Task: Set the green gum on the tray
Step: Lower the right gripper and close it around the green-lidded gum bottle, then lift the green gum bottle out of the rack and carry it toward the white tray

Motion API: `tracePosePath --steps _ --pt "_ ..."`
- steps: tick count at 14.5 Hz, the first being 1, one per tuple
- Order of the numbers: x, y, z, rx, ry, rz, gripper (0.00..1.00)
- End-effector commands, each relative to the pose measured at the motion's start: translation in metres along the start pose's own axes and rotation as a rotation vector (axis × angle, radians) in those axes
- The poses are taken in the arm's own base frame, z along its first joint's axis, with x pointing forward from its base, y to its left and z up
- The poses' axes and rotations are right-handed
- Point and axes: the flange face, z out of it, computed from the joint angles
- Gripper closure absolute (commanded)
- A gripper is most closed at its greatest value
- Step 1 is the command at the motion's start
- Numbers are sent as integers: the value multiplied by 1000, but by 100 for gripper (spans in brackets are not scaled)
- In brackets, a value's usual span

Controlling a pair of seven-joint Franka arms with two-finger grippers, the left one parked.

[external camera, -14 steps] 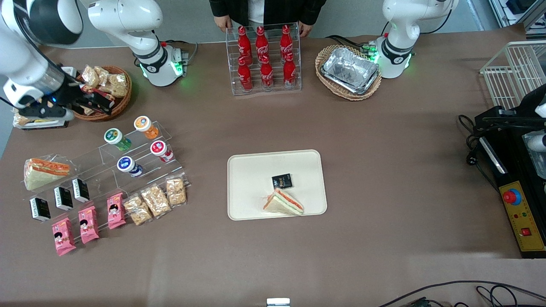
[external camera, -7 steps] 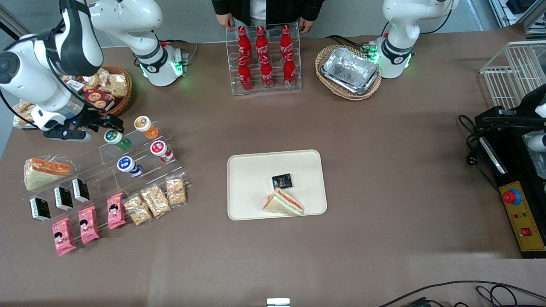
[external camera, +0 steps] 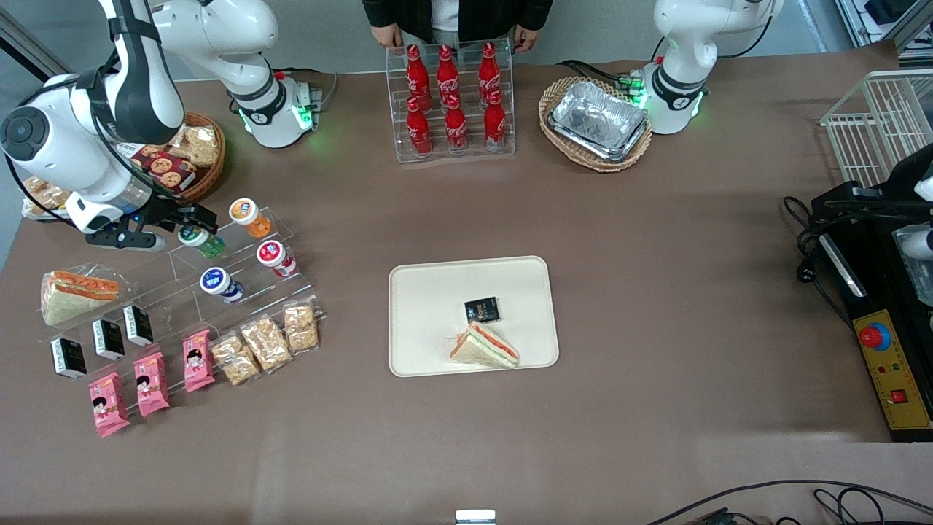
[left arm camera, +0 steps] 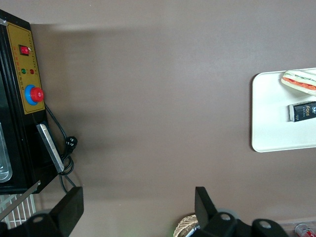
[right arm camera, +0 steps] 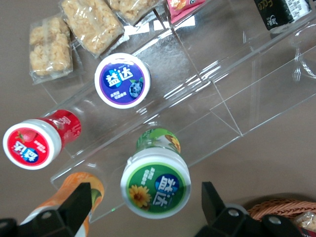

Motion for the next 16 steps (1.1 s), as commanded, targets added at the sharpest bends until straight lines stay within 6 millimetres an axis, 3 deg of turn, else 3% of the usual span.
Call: tracePosePath --steps 1,3,5,11,12,14,16 --pt "-1 3 14 -1 2 0 2" --pt "-1 4 15 -2 1 -1 14" --pt "0 4 18 -3 -2 -1 18" --pt "5 5 23 -7 -7 -2 72" --pt "5 4 20 -7 -2 -4 76" --pt "8 4 3 -5 15 -9 83" --pt "5 4 -37 0 -2 -43 83"
